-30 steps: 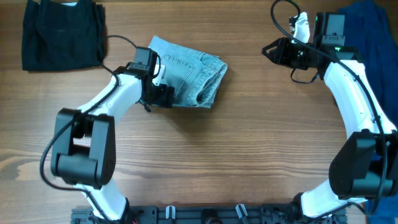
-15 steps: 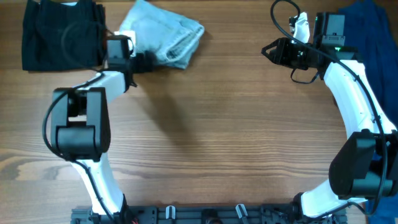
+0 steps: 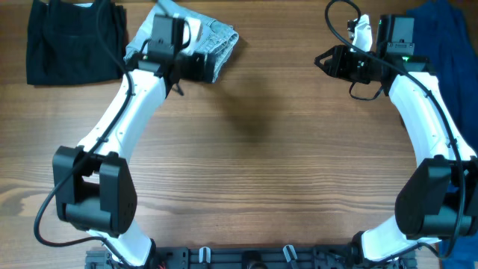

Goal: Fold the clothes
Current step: 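Grasp the folded shorts with the left gripper, carry onto the black garment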

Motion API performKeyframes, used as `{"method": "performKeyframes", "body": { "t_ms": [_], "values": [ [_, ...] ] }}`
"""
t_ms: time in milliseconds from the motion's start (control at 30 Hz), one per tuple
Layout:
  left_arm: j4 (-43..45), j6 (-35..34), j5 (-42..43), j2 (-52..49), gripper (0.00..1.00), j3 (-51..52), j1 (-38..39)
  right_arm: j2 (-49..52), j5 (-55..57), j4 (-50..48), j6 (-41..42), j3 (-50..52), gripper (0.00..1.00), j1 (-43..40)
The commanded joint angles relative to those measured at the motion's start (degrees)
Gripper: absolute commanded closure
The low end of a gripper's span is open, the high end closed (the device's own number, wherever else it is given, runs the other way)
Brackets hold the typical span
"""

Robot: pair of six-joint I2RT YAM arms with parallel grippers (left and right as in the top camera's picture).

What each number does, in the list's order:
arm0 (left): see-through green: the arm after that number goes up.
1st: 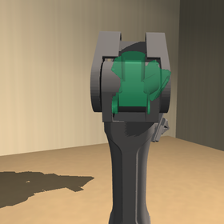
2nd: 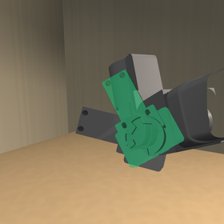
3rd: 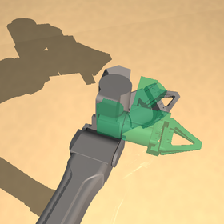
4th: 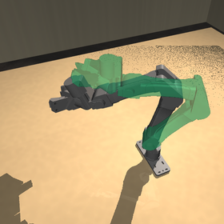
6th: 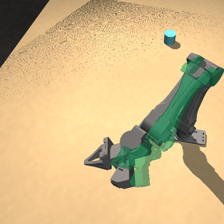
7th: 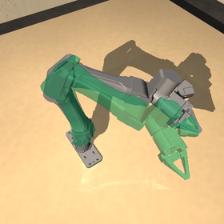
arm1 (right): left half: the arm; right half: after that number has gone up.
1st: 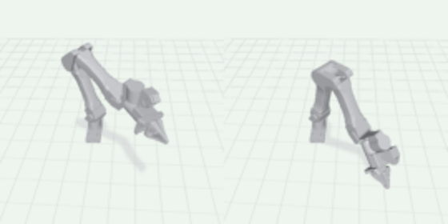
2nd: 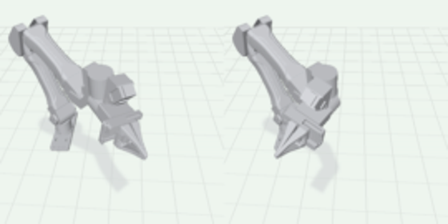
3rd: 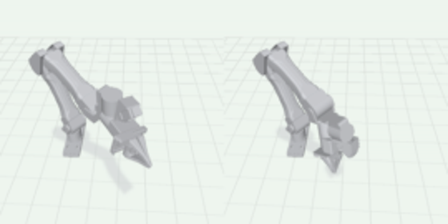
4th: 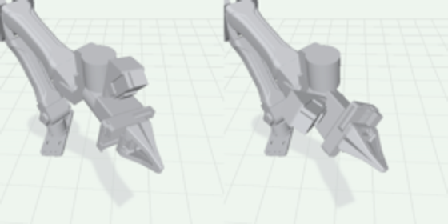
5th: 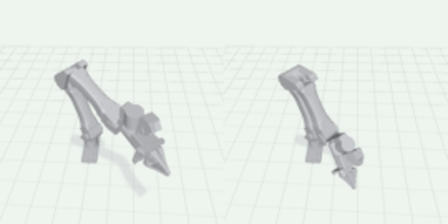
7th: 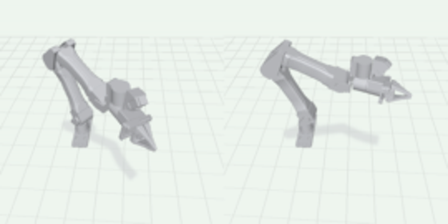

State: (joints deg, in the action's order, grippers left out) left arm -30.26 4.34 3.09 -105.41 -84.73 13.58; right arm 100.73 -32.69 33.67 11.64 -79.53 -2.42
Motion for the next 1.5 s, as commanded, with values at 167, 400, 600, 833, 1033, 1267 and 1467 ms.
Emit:
{"method": "performKeyframes", "body": {
  "t_ms": [167, 400, 600, 833, 1033, 1267, 1467],
  "values": [
    [5.6, -1.8, -1.0, -16.7, 0.0, -7.7, 3.3, 1.1, -0.3, 0.9, -1.0, 0.4, 0.67, 0.4],
    [8.8, -1.7, -3.7, -24.1, 0.0, -9.2, 5.4, 1.1, -0.2, 1.5, -1.2, 0.4, 0.66, 0.4],
    [11.0, -1.7, -12.8, -27.6, 0.0, -9.2, 5.0, 1.1, -0.1, 1.3, -1.2, 0.4, 0.66, 0.4],
    [16.5, 6.0, -25.4, -34.8, 0.17, -9.2, 4.8, 1.1, -0.1, 1.3, -1.1, 0.4, 0.66, 0.4],
    [17.4, 5.5, -26.1, -36.0, 0.96, -9.2, 4.8, 1.1, -0.2, 1.3, -1.1, 0.4, 0.66, 0.4],
    [15.3, 5.6, -27.7, -27.4, 0.96, -9.2, 4.9, 1.1, -0.1, 1.5, -1.2, 0.4, 0.66, 0.4],
    [16.6, 5.6, -28.4, -10.6, 0.96, -9.2, 2.8, 1.1, -0.1, 1.5, -1.2, 0.4, 0.66, 0.4]
  ]
}}
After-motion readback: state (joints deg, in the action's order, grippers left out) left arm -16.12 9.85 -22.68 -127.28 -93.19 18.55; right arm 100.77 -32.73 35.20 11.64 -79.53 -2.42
